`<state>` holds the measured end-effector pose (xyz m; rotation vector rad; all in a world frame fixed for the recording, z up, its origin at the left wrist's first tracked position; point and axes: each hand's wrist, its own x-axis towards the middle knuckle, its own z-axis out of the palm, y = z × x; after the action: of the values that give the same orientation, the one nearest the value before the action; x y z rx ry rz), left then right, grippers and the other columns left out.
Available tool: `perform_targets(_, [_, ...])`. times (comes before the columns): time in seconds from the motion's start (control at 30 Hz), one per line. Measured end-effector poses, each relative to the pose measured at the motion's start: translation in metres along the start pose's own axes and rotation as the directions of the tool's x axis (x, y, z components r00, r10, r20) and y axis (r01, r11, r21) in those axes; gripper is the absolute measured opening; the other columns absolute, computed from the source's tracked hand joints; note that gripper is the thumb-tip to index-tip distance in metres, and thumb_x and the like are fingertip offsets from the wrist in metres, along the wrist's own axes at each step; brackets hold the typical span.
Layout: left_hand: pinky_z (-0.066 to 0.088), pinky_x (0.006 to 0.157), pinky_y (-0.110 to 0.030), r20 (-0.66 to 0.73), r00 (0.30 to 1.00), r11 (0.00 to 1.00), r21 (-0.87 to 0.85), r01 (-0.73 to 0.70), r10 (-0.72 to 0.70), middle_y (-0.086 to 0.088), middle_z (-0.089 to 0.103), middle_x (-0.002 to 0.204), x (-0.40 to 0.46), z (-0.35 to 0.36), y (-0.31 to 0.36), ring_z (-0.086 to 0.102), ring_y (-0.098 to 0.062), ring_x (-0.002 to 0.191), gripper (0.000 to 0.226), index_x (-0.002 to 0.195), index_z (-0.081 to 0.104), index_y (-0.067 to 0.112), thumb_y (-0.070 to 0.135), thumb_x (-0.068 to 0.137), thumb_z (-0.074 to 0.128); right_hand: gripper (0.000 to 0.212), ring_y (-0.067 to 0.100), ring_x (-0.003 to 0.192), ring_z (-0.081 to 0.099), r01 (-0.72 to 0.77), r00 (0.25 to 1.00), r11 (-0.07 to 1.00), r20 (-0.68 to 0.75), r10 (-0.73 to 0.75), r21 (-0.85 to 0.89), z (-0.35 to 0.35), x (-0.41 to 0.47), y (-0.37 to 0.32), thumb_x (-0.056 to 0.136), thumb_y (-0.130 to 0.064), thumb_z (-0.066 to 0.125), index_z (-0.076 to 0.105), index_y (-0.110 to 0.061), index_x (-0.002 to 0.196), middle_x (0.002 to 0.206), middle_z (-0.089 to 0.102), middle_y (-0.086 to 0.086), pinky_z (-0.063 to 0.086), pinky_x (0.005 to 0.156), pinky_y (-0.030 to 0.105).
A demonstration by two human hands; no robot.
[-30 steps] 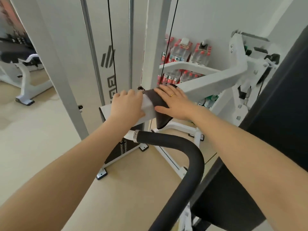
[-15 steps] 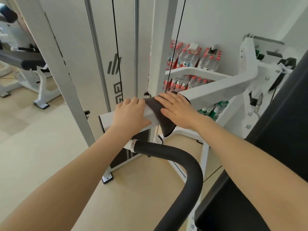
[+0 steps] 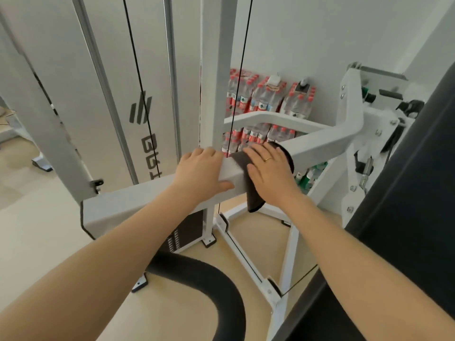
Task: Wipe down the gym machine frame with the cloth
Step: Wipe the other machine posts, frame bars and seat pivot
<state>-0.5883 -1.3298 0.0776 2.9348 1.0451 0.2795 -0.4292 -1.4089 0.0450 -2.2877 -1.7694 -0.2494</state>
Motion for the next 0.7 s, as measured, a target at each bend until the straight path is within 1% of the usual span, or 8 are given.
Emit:
perform_targets(0.07, [0.035, 0.099, -0.036, 0.024, 1.000, 0.999, -0.027, -0.019, 0.020, -0.002, 0.049, 0.127, 0.019, 0.000, 0.016, 0.045, -0.023, 0.119, 0.065, 0.130, 0.042, 0.018, 0.059, 0.081, 0.054, 0.064, 0.025, 0.136, 0.030, 0.097, 0.994, 0.994, -0.047, -0.094, 0.050, 0.005, 0.003, 0.005, 0.088, -0.042, 0.011, 0.046, -0.018, 0.137, 0.141, 0.045, 0.003, 0.009, 0.115, 0.039])
perform_targets(0.13, [0.038, 0.094, -0.035, 0.021, 0.999, 0.998, -0.036, -0.041, 0.042, -0.002, 0.051, 0.124, 0.033, -0.002, 0.030, 0.048, -0.022, 0.114, 0.065, 0.129, 0.042, 0.019, 0.060, 0.081, 0.054, 0.058, 0.026, 0.127, 0.041, 0.063, 0.988, 0.994, -0.144, -0.050, 0.086, 0.005, 0.013, 0.023, 0.089, -0.039, 0.017, 0.057, -0.017, 0.125, 0.129, 0.056, 0.004, 0.018, 0.112, 0.040])
perform_targets(0.2, [0.039, 0.092, -0.036, 0.033, 0.999, 0.998, -0.046, -0.039, 0.040, -0.001, 0.050, 0.125, 0.044, -0.001, 0.039, 0.049, -0.022, 0.113, 0.068, 0.132, 0.038, 0.019, 0.058, 0.080, 0.056, 0.053, 0.025, 0.125, 0.043, -0.098, 0.974, 0.991, -0.196, 0.115, 0.096, 0.004, 0.024, 0.047, 0.089, -0.036, 0.021, 0.060, -0.016, 0.118, 0.124, 0.059, 0.003, 0.019, 0.113, 0.041])
perform_targets(0.3, [0.046, 0.085, -0.037, 0.097, 0.995, 0.997, -0.081, -0.008, 0.016, -0.001, 0.051, 0.123, 0.059, 0.003, 0.046, 0.052, -0.021, 0.108, 0.072, 0.133, 0.037, 0.020, 0.060, 0.077, 0.059, 0.049, 0.024, 0.130, 0.035, -0.360, 0.912, 0.928, -0.173, 0.372, 0.099, 0.003, 0.044, 0.087, 0.088, -0.034, 0.025, 0.061, -0.017, 0.117, 0.131, 0.054, 0.003, 0.014, 0.114, 0.040])
perform_targets(0.43, [0.043, 0.067, -0.031, 0.145, 0.989, 0.997, -0.075, -0.023, 0.034, 0.002, 0.053, 0.107, 0.075, 0.008, 0.053, 0.050, -0.016, 0.091, 0.064, 0.120, 0.047, 0.020, 0.064, 0.075, 0.057, 0.038, 0.023, 0.135, 0.027, -0.517, 0.846, 0.852, -0.101, 0.523, 0.083, -0.004, 0.059, 0.118, 0.097, -0.028, 0.029, 0.059, -0.020, 0.120, 0.138, 0.048, 0.002, 0.013, 0.114, 0.043])
perform_targets(0.53, [0.049, 0.073, -0.035, 0.158, 0.986, 0.993, -0.109, -0.040, 0.057, 0.002, 0.053, 0.099, 0.083, 0.013, 0.056, 0.051, -0.017, 0.086, 0.056, 0.110, 0.049, 0.020, 0.062, 0.074, 0.059, 0.045, 0.023, 0.137, 0.024, -0.464, 0.880, 0.882, -0.069, 0.469, 0.082, -0.005, 0.052, 0.102, 0.093, -0.030, 0.023, 0.057, -0.021, 0.122, 0.140, 0.045, 0.001, 0.009, 0.115, 0.042])
perform_targets(0.63, [0.052, 0.078, -0.039, 0.173, 0.982, 0.993, -0.107, -0.057, 0.075, 0.001, 0.056, 0.095, 0.088, 0.013, 0.059, 0.055, -0.019, 0.084, 0.055, 0.107, 0.052, 0.018, 0.060, 0.074, 0.060, 0.052, 0.024, 0.134, 0.032, -0.214, 0.960, 0.974, -0.170, 0.224, 0.077, 0.004, 0.027, 0.060, 0.086, -0.037, 0.022, 0.058, -0.021, 0.121, 0.134, 0.051, 0.001, 0.011, 0.113, 0.041])
perform_targets(0.7, [0.053, 0.076, -0.037, 0.180, 0.980, 0.994, -0.091, -0.066, 0.082, 0.000, 0.057, 0.092, 0.090, 0.011, 0.059, 0.056, -0.019, 0.082, 0.055, 0.106, 0.054, 0.016, 0.060, 0.074, 0.059, 0.049, 0.024, 0.132, 0.035, -0.156, 0.970, 0.985, -0.177, 0.168, 0.077, 0.004, 0.024, 0.055, 0.090, -0.040, 0.024, 0.059, -0.022, 0.120, 0.131, 0.054, 0.000, 0.013, 0.113, 0.041])
